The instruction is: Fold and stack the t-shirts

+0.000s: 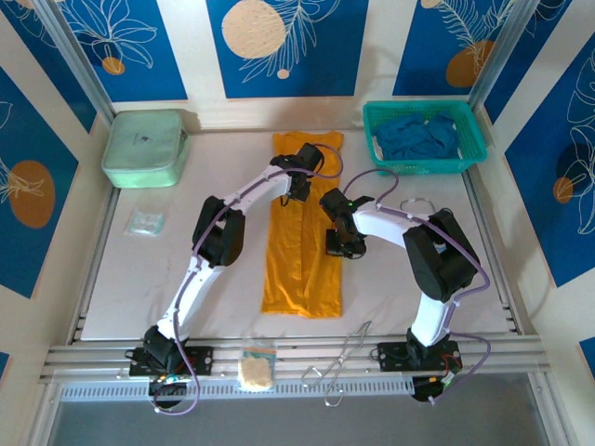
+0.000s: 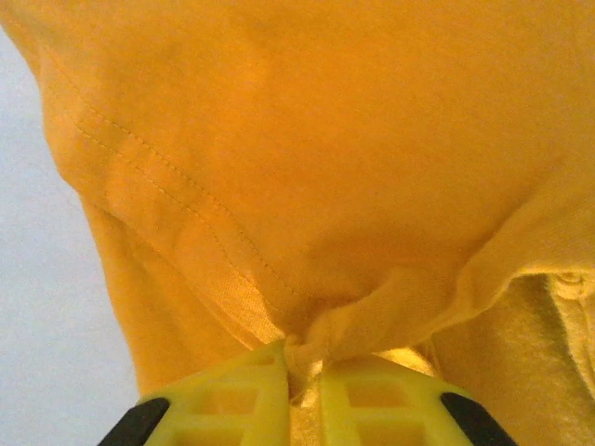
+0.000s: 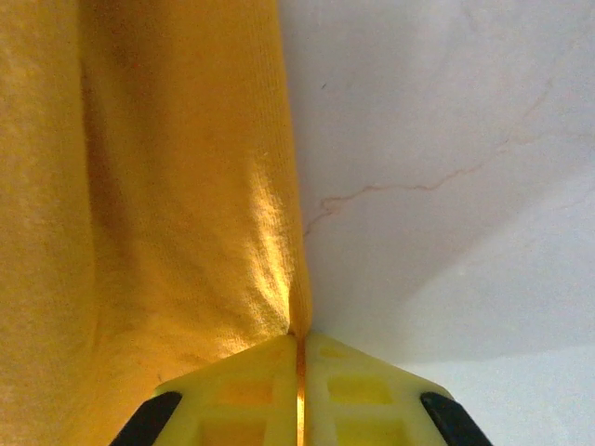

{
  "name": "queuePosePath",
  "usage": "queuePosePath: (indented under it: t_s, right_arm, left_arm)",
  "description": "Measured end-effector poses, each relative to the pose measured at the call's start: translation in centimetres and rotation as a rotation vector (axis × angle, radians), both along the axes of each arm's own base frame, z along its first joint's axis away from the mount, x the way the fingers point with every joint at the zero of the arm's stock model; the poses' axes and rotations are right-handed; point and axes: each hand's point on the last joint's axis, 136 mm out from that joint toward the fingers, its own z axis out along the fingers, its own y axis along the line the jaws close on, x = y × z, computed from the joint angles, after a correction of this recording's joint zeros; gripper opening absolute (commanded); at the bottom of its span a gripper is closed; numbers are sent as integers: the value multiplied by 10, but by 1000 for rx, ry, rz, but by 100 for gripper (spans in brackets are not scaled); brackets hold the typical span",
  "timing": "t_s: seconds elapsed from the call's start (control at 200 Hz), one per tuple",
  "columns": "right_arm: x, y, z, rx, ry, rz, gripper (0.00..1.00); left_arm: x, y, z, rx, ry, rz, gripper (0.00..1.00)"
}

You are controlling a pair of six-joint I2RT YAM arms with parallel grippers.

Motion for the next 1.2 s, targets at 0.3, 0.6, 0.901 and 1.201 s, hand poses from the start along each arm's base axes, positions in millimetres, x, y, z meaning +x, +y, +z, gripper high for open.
queuePosePath:
  t_s: [0.3, 0.6, 0.901, 1.201]
  right_arm:
    - [-8, -11, 0, -26, -8, -10, 5]
    - [-16, -25, 1, -67, -4, -22, 4]
    - [-24, -37, 1, -100, 18, -35, 21]
    - [-9, -35, 36, -70, -59, 58, 40]
  left_arm:
    - [4, 6, -7, 41, -16, 11, 0]
    - [11, 12, -7, 86, -58, 12, 0]
    - [14, 15, -6, 105, -68, -4, 17]
    - [10, 3, 10, 52, -63, -55, 60]
